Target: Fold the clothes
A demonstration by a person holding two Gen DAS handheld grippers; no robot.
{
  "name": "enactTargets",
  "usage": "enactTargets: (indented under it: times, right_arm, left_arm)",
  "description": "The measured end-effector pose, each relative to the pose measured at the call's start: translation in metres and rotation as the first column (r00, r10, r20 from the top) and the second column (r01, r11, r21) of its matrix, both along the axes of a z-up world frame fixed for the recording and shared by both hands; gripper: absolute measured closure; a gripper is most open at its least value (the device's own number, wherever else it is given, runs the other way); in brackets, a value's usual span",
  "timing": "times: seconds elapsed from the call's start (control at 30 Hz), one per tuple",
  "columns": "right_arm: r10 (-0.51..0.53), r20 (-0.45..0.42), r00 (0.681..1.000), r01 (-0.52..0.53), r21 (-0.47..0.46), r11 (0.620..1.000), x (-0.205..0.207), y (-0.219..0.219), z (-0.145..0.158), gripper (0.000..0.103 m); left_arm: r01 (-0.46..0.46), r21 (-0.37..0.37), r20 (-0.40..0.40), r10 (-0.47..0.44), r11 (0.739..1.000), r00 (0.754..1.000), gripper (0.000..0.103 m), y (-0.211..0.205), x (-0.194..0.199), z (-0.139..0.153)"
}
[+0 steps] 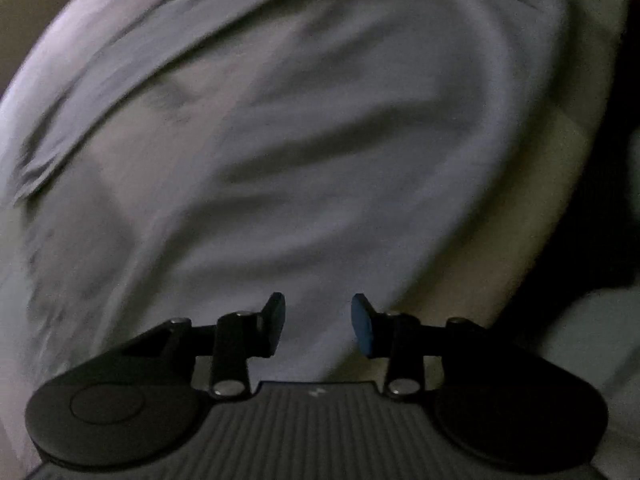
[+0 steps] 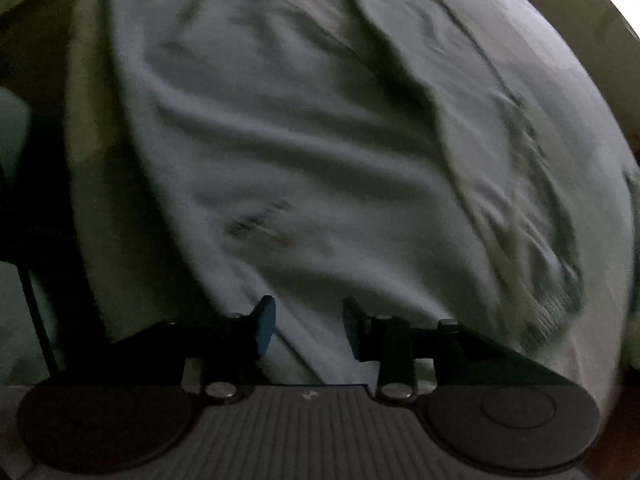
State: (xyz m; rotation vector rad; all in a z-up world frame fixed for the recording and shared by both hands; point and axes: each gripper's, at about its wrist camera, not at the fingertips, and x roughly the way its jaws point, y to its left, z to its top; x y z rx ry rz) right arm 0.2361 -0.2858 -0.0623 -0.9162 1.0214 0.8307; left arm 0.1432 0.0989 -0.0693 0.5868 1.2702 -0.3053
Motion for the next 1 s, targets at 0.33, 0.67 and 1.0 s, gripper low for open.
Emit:
enactTargets:
  times: [0.33, 0.67, 1.0]
  right_arm:
    - [-0.43, -0.204, 0.879, 0.47, 0.228, 0.853, 0.054, -0.002, -0.027, 0.055]
    - [-0.614, -0.222, 0.757, 0.651, 0.176, 0.739, 0.043, -0.035, -0.028, 0.035]
    - [-0.642, -0.283, 0.712, 0.701, 0.254, 0.666, 0.067, 0.008, -0.039, 0.031]
  left_arm:
    - [-0.401, -0.2, 0.059, 0.42, 0.894, 0.906, 0.046, 0.052, 0.031, -0.04]
    - [-0.607, -0.185, 0.044, 0.623, 0.773, 0.781, 0.037, 0.113, -0.004, -0.024]
    - [-0.662, -0.262, 0.04, 0.693, 0.703, 0.72, 0.029, 0.14, 0.011, -0.045]
